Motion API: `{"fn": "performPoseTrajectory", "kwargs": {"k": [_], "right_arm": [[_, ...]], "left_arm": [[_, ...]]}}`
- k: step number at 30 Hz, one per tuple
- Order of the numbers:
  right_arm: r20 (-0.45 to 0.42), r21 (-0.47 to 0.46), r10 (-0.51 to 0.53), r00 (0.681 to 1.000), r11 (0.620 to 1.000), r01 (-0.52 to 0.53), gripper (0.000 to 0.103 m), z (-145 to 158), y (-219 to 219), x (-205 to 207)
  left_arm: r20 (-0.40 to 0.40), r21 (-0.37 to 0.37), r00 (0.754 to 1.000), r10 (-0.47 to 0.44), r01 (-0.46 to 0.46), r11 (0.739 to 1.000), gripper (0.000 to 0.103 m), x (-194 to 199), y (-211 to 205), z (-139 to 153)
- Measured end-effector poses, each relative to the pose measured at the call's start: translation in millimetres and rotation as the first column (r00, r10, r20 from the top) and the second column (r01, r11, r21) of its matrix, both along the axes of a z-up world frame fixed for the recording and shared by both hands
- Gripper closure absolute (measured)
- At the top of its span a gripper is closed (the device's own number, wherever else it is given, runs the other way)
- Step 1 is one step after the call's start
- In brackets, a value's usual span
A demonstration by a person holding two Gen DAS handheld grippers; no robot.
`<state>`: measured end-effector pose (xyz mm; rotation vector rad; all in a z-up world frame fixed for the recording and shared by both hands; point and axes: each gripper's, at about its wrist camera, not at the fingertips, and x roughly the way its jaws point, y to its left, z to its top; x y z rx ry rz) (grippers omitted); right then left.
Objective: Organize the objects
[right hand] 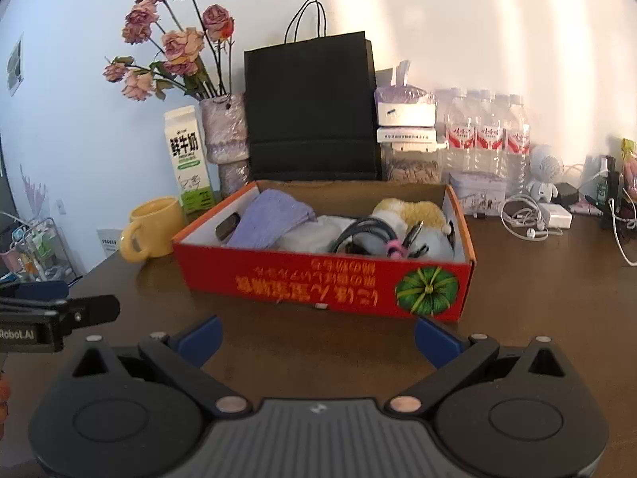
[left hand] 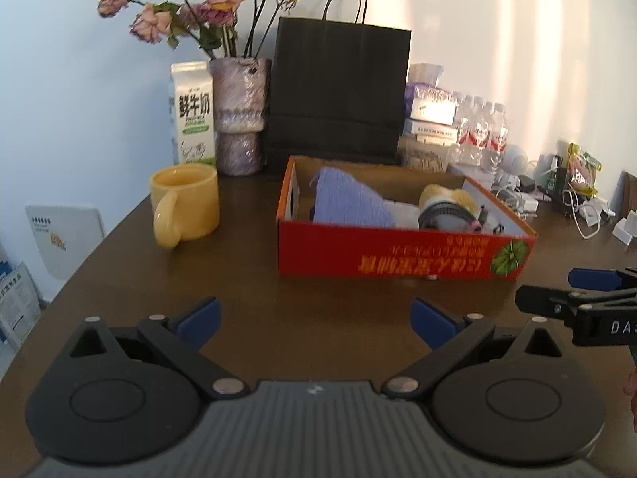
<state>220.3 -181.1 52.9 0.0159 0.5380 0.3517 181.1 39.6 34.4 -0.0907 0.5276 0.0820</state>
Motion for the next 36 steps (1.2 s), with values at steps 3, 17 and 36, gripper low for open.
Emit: {"fn": "performPoseTrajectory", "kwargs": {"k": [3,17,36], "right_arm": [[-0.003,0.001,0.004,1.0,1.0,-0.004,0.0,0,0,-10],[0.011,-0.002,0.013,1.0,1.0,-0.013,0.0,8,2,-26],[0.007,-0.005,0.013,1.0,1.0,-0.013,0.0,6,3,-28]], "left_arm": [[-0.004,-0.004,1.0,0.007,-0.007,1.0,0.0,-11,0,-1],[0.003,-0.005,1.0,0.017,-0.017,1.0,0.0,-23,-3,4],[0.008,-0.015,1.0,0.03,-0.03,0.999,0.0,-26,-4,6]]}}
